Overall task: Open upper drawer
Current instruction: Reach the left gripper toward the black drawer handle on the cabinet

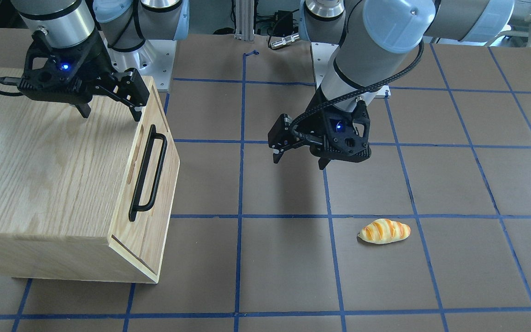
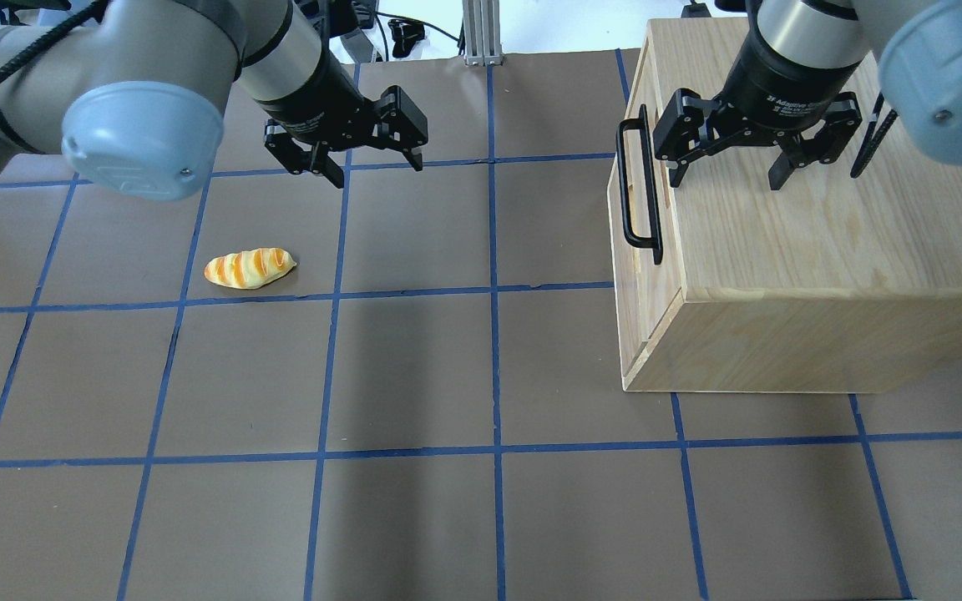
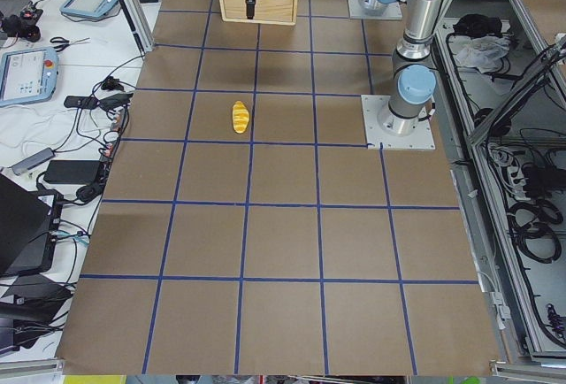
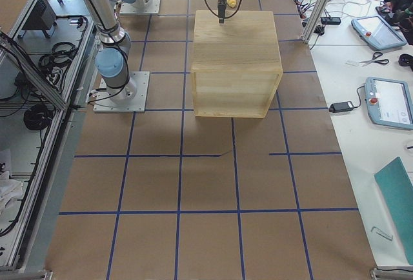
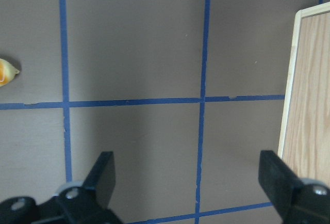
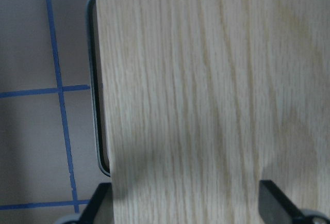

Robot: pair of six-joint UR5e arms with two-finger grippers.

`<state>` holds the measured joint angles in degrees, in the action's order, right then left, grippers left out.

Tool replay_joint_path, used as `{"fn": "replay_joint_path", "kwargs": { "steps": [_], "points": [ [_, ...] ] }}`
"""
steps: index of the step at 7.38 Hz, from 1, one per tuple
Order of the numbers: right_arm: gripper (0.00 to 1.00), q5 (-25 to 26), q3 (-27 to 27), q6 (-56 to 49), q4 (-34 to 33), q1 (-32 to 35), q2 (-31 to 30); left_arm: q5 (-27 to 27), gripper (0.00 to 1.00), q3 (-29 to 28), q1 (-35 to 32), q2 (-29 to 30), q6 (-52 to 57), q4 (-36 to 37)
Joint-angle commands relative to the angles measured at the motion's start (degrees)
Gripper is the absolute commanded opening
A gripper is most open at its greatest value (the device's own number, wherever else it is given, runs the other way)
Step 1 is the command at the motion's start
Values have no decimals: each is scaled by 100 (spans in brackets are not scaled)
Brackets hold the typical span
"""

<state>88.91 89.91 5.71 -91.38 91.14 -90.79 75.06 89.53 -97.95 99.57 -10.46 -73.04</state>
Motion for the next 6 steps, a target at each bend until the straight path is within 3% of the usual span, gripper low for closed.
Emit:
{"fn": "replay_joint_path", "kwargs": {
  "steps": [1, 3, 6],
  "points": [
    [100, 4, 0, 0, -2, 0, 0, -404, 100, -6, -363, 263, -682, 595],
    [100, 4, 0, 0, -2, 0, 0, -404, 100, -23, -741, 527, -1238, 1105],
    [100, -5, 0, 0, -2, 0, 0, -853, 100, -23, -1058, 835, -1869, 1648]
  ]
}}
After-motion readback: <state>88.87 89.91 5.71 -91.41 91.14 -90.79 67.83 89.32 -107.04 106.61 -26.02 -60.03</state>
